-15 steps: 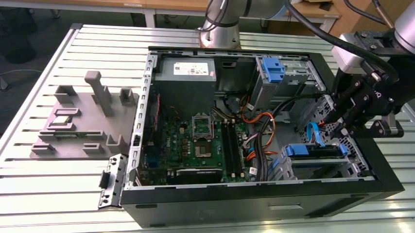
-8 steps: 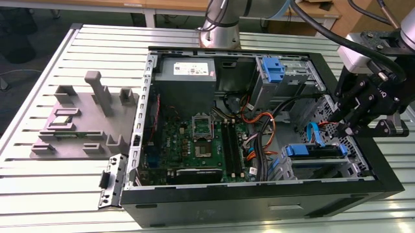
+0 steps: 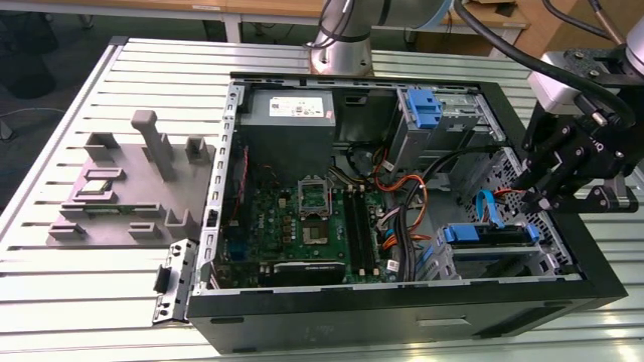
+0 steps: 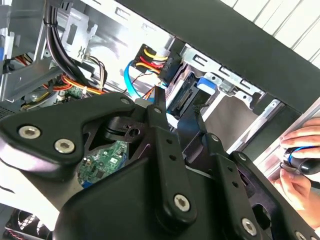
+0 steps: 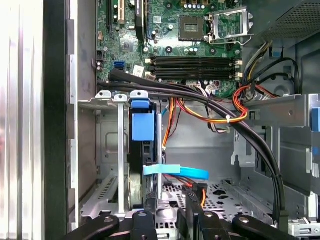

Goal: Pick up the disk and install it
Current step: 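Insert the second disk wire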

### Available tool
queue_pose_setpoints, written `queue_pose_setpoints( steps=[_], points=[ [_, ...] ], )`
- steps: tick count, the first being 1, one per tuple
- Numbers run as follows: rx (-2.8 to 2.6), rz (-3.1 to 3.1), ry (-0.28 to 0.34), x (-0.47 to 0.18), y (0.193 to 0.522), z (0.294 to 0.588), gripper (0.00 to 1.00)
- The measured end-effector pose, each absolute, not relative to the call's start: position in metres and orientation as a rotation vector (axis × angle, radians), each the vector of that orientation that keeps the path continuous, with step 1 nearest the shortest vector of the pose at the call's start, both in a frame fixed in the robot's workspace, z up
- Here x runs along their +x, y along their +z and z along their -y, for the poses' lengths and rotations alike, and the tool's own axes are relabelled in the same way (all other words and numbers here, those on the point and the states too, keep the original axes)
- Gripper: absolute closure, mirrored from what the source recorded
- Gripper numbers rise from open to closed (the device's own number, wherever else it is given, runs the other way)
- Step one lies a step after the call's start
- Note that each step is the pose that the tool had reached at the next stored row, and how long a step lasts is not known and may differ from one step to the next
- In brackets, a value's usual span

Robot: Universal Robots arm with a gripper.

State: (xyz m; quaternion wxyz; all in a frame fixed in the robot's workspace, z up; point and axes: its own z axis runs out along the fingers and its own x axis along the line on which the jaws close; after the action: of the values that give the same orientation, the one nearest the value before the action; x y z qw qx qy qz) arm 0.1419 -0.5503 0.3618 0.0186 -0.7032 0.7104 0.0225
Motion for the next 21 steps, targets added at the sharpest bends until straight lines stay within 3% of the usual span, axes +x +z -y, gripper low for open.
queue_pose_setpoints(
  steps=[21],
  points=[
    [-2.182, -2.204, 0.073, 0.1530, 0.3603, 0.5452, 0.63]
  ],
)
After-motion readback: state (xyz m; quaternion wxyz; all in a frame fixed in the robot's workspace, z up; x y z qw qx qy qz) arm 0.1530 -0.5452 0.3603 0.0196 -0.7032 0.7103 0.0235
